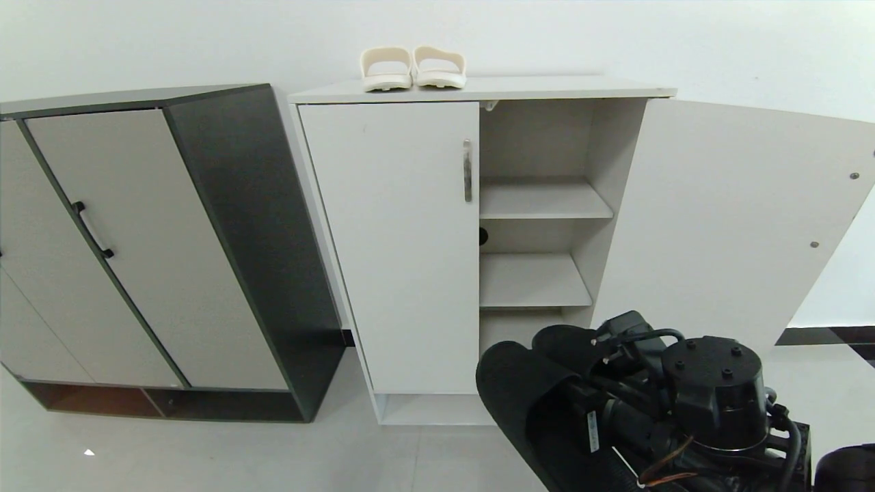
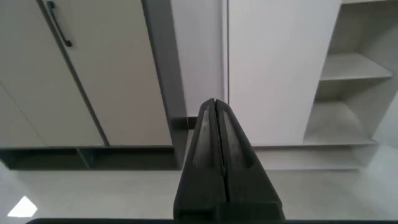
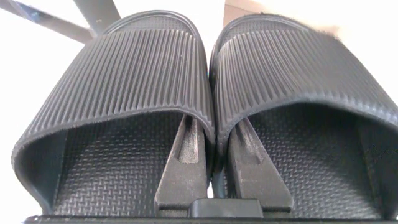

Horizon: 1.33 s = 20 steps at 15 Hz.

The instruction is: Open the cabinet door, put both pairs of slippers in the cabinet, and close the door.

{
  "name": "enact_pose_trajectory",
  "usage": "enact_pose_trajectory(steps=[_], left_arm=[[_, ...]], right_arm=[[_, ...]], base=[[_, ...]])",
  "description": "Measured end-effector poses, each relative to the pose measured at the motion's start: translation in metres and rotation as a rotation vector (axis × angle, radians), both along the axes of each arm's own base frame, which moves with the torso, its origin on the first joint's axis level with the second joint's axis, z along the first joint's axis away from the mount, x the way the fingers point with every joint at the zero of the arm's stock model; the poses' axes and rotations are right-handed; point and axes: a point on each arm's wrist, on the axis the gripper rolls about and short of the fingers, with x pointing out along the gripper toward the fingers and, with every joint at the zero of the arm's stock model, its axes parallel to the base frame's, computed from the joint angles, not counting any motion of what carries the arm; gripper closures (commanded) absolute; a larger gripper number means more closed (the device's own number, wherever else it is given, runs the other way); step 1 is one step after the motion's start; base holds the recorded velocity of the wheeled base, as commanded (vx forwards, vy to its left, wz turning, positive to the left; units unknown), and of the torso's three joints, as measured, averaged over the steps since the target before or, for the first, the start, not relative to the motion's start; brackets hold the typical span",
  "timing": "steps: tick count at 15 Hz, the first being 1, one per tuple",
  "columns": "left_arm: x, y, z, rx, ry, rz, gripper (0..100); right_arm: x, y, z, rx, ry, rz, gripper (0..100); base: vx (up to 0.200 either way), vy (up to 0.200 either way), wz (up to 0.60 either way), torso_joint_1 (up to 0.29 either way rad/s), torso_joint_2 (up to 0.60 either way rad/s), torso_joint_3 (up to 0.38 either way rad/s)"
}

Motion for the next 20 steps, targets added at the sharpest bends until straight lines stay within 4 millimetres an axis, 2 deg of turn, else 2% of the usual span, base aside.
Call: enact_pose_trajectory(steps=[2,5,9,12,15,18,20], left_arm=[[-0.001,-0.002,-0.010,-0.050,0.066,-0.069,100],[-0.001,-0.002,-0.008,-0.079,0.034,-0.096,100],[-0.001,-0.002,-0.008,-0.080,0.031,-0.097,100],[-0.001,-0.002,-0.008,-0.080,0.031,-0.096,100],[-0.001,-0.002,-0.008,-0.078,0.031,-0.097,100],[-0.001,-0.002,-0.008,-0.078,0.032,-0.098,100],[-0.001,-0.002,-0.008,-0.078,0.031,-0.098,100]], right_arm=[[-0.003,0.003,0.000,0.000,0.000,0.014,100],[-0.004,0.007,0.002,0.005,-0.010,0.016,100],[0.013,0.022,0.004,0.013,-0.061,-0.161,100],[0.030,0.043,-0.008,-0.010,-0.106,-0.382,100],[0.037,0.068,-0.024,-0.004,-0.098,-0.391,100],[0.041,0.076,-0.034,-0.018,-0.090,-0.387,100],[0.042,0.077,-0.038,-0.028,-0.085,-0.389,100]], base=[[0.000,0.000,0.00,0.000,0.00,0.000],[0.000,0.000,0.00,0.000,0.00,0.000],[0.000,0.000,0.00,0.000,0.00,0.000],[0.000,-0.067,0.00,0.004,0.00,0.001],[0.000,-0.200,0.00,0.007,0.00,0.004],[0.000,-0.200,0.00,0.004,0.00,0.004],[0.000,0.000,0.00,0.000,0.00,0.000]])
